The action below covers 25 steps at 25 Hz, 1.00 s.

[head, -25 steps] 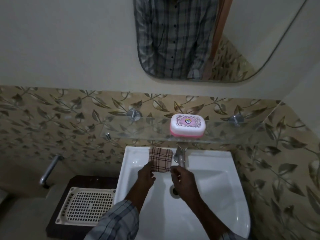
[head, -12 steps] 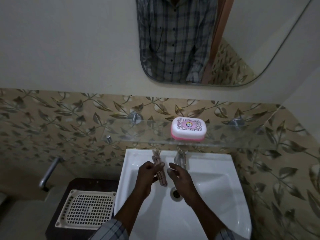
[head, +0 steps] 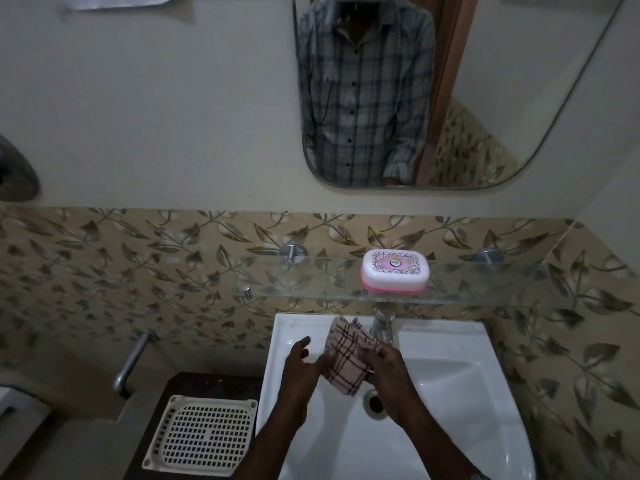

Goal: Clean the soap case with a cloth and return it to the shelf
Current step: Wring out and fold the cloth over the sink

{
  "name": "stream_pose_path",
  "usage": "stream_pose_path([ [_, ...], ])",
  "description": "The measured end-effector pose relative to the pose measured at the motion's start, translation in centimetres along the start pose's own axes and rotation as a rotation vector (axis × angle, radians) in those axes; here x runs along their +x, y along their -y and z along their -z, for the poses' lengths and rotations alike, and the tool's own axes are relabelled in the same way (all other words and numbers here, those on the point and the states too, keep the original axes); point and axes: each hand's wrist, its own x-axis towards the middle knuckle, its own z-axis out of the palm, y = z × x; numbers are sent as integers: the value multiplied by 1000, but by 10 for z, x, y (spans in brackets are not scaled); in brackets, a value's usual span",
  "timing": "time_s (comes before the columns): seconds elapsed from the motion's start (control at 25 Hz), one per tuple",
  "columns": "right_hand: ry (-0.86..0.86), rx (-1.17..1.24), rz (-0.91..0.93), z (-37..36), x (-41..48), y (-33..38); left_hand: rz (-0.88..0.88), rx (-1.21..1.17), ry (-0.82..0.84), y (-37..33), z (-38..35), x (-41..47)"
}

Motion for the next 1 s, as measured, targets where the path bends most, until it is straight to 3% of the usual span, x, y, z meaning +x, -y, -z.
stream_pose_path([
  [0.12,-25,245,-132,2,3,3,305,-404,281,4,8,2],
  [0.24,-26,167,-164,5,8,7,296,-638,357,0,10,0],
  [0.48,-336,-719,90,-4,10,-3,210,-490,329,-5,-4,0],
  [0.56,-376,-1096,99,-9,4,-8,152,-448,313,-7,-5,-2],
  [0.68,-333,-1775,156,-18,1,-9,61,-203,171,-14,-6,-9],
  [0.76,-251,-1852,-49,-32,1,8,-32,-30,90,-15,-14,-15],
  [0.92,-125,-1980,-94,-46,11,20,-374,263,-205,-9,-36,-25],
  [1.0,-49,-2003,-173,-43,16,16,-480,436,-162,-7,-39,-28],
])
